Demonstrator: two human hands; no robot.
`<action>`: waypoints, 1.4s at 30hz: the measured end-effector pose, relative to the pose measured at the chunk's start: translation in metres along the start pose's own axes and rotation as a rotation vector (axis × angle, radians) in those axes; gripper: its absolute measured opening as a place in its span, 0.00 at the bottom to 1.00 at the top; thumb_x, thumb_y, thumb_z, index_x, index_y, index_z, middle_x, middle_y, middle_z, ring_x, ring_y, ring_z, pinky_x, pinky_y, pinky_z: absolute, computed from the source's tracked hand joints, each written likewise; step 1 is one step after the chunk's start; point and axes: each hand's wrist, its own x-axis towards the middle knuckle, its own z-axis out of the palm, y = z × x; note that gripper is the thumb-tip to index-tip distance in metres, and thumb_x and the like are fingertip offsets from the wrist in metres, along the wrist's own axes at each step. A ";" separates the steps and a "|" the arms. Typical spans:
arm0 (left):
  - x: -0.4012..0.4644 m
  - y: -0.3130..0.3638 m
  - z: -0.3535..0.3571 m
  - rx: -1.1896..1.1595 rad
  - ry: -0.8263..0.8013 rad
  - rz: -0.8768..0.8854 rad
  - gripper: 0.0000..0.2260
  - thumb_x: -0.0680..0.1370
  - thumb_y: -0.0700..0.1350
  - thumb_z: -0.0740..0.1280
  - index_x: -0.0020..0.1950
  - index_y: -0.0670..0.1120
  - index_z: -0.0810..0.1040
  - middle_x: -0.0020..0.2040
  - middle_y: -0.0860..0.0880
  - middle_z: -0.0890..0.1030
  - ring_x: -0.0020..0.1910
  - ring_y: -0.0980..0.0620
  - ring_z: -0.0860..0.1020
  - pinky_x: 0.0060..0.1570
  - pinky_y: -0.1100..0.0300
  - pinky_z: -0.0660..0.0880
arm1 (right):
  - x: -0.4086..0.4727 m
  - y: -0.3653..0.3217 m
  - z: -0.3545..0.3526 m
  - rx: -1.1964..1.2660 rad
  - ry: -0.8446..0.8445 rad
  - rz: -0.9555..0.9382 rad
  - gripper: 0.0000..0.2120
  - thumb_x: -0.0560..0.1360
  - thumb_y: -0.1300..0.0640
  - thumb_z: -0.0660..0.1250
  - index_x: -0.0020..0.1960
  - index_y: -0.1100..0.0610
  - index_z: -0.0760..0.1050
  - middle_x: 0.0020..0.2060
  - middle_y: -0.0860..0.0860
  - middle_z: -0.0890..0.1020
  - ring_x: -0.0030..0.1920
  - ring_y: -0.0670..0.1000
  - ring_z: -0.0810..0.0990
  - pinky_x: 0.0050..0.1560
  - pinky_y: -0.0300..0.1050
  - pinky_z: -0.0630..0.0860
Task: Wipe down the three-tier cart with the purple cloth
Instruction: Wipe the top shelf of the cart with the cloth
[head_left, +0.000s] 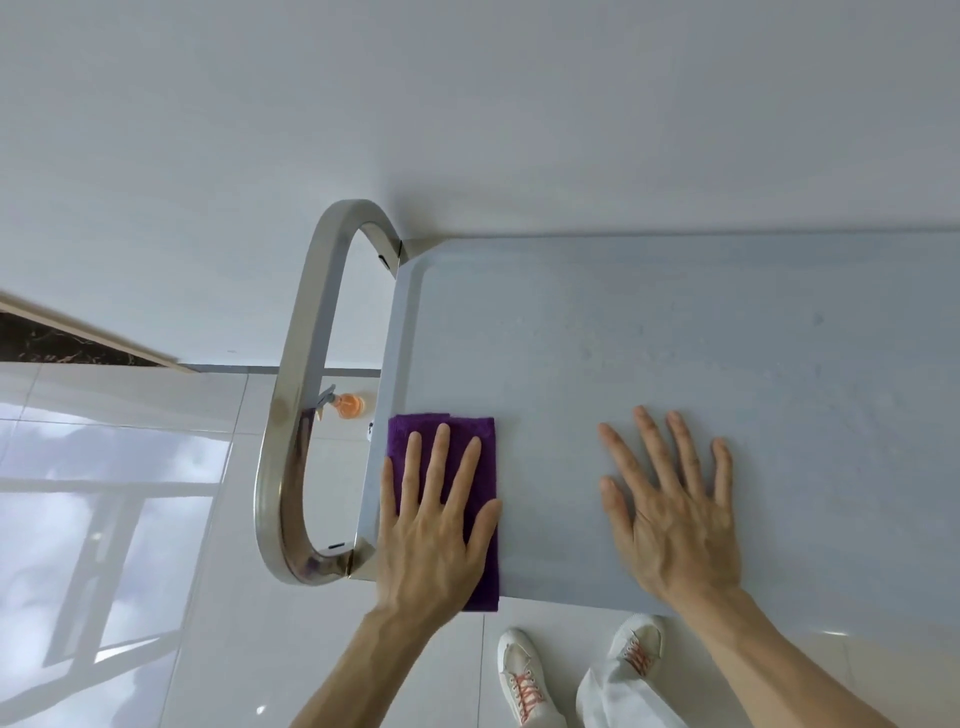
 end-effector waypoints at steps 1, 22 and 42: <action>-0.010 -0.005 0.002 0.007 -0.009 -0.009 0.28 0.82 0.63 0.48 0.81 0.55 0.51 0.81 0.49 0.51 0.80 0.44 0.47 0.76 0.39 0.50 | 0.000 -0.001 0.001 0.003 0.006 0.001 0.25 0.80 0.42 0.52 0.76 0.44 0.62 0.78 0.50 0.61 0.78 0.56 0.56 0.75 0.67 0.51; 0.164 0.036 -0.017 -0.039 0.088 0.083 0.27 0.82 0.61 0.50 0.80 0.54 0.57 0.80 0.50 0.56 0.80 0.42 0.49 0.76 0.40 0.46 | 0.002 0.003 0.003 0.010 -0.008 0.005 0.25 0.80 0.40 0.52 0.77 0.41 0.59 0.78 0.48 0.60 0.79 0.55 0.55 0.75 0.66 0.51; 0.227 0.105 -0.022 -0.047 0.081 0.202 0.27 0.82 0.61 0.48 0.80 0.55 0.55 0.81 0.51 0.55 0.80 0.42 0.48 0.76 0.40 0.43 | 0.004 0.006 0.003 0.052 -0.019 0.018 0.26 0.80 0.40 0.54 0.77 0.40 0.58 0.79 0.47 0.58 0.79 0.55 0.54 0.75 0.67 0.51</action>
